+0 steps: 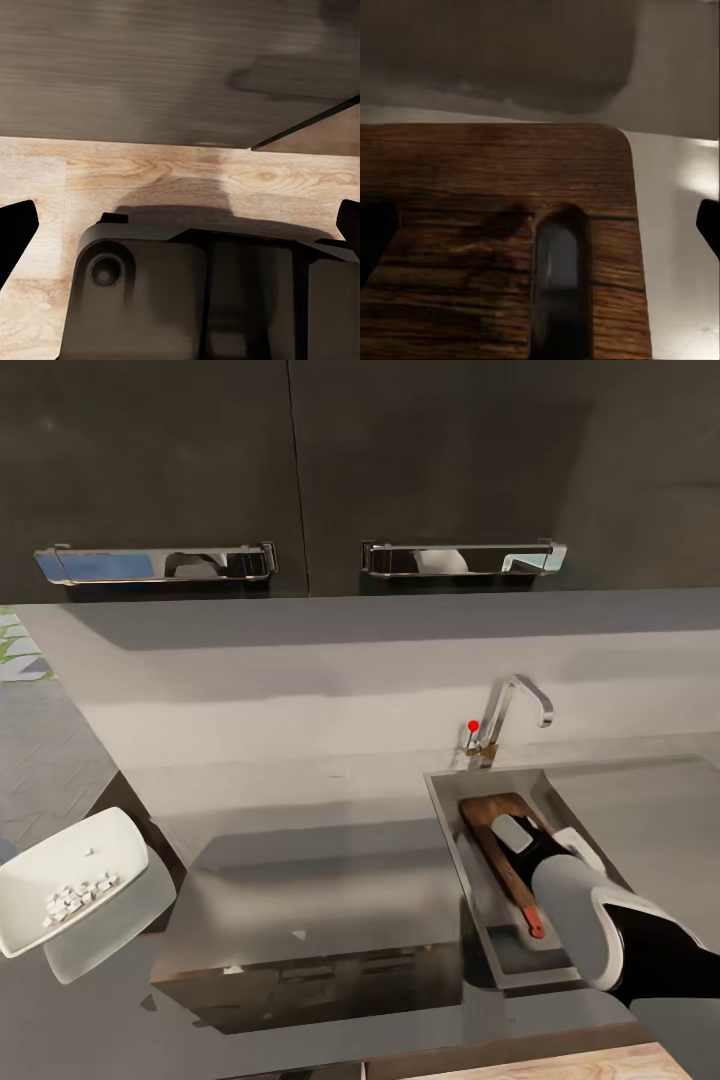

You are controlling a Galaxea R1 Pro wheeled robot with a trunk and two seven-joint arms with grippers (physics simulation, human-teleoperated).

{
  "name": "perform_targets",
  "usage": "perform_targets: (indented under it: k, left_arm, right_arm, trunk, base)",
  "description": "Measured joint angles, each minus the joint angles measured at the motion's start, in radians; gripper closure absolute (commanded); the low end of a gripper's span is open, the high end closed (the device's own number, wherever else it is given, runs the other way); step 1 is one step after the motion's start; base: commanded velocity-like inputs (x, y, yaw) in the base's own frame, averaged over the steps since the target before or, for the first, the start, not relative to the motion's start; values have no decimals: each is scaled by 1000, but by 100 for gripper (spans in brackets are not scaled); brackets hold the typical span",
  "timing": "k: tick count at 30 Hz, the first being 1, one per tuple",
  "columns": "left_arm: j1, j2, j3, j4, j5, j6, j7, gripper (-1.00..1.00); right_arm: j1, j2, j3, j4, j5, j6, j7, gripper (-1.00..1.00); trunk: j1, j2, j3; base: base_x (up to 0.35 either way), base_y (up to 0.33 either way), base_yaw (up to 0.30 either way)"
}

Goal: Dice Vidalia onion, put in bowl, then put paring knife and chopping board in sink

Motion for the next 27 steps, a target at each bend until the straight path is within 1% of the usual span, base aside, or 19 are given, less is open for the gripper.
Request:
perform_targets:
  k: [3, 5, 8, 10, 11, 12, 13, 15, 16, 17, 18, 19, 22, 24, 25, 27]
  left_arm:
    - [0, 0, 0, 0, 0, 0, 0, -100]
    - [0, 0, 0, -1, 0, 0, 0, -100]
    - [0, 0, 0, -1, 0, 0, 0, -100]
    - [0, 0, 0, -1, 0, 0, 0, -100]
    - [0, 0, 0, -1, 0, 0, 0, -100]
    - [0, 0, 0, -1, 0, 0, 0, -100]
    - [0, 0, 0, -1, 0, 0, 0, -100]
    - [0, 1, 0, -1, 0, 0, 0, -100]
    - [0, 0, 0, -1, 0, 0, 0, -100]
    - [0, 0, 0, -1, 0, 0, 0, -100]
    - [0, 0, 0, -1, 0, 0, 0, -100]
    - [0, 0, 0, -1, 0, 0, 0, -100]
    - [0, 1, 0, -1, 0, 0, 0, -100]
    - [0, 1, 0, -1, 0, 0, 0, -100]
    - [0, 1, 0, -1, 0, 0, 0, -100]
    - [0, 1, 1, -1, 0, 1, 0, -100]
  right_arm:
    - [0, 12, 12, -117, 0, 102, -1, -100]
    - [0, 19, 17, -225, -3, 215, 0, -100]
    - [0, 36, 20, -335, -9, 338, 4, -100]
    - [0, 46, 25, -384, -11, 390, 5, -100]
    - [0, 53, 43, -404, -5, 419, 6, -100]
    - [0, 55, 68, -413, 1, 432, 6, -100]
    - [0, 58, 125, -421, 8, 443, 7, -100]
    - [0, 60, 215, -435, 14, 452, 12, -100]
    - [0, 62, 266, -448, 19, 457, 30, -100]
    - [0, 63, 293, -455, 20, 459, 46, -100]
    - [0, 63, 318, -461, 20, 464, 77, -100]
    - [0, 62, 328, -464, 21, 469, 101, -100]
    - [2, 60, 343, -467, 23, 492, 243, -100]
    - [11, 59, 346, -468, 32, 496, 319, -100]
    - [14, 58, 349, -469, 45, 497, 342, -100]
    - [23, 57, 360, -472, 105, 497, 410, -100]
  trunk:
    - [0, 0, 0]
    - [0, 0, 0]
    - [0, 0, 0]
    - [0, 0, 0]
    - [0, 0, 0]
    - [0, 0, 0]
    - [0, 0, 0]
    - [0, 0, 0]
    - [0, 0, 0]
    - [0, 0, 0]
    - [1, 0, 0]
    - [1, 0, 0]
    - [1, 0, 0]
    - [1, 0, 0]
    - [1, 0, 0]
    - [1, 0, 0]
  base:
    - [0, 0, 0]
    - [0, 0, 0]
    - [-43, 0, 0]
    - [-185, 0, 0]
    - [-241, 0, 0]
    - [-261, 0, 0]
    - [-270, 0, 0]
    - [-277, 0, 0]
    - [-281, 0, 0]
    - [-282, 0, 0]
    - [-283, 0, 0]
    - [-283, 0, 0]
    - [-284, 0, 0]
    - [-284, 0, 0]
    - [-283, 0, 0]
    - [-279, 0, 0]
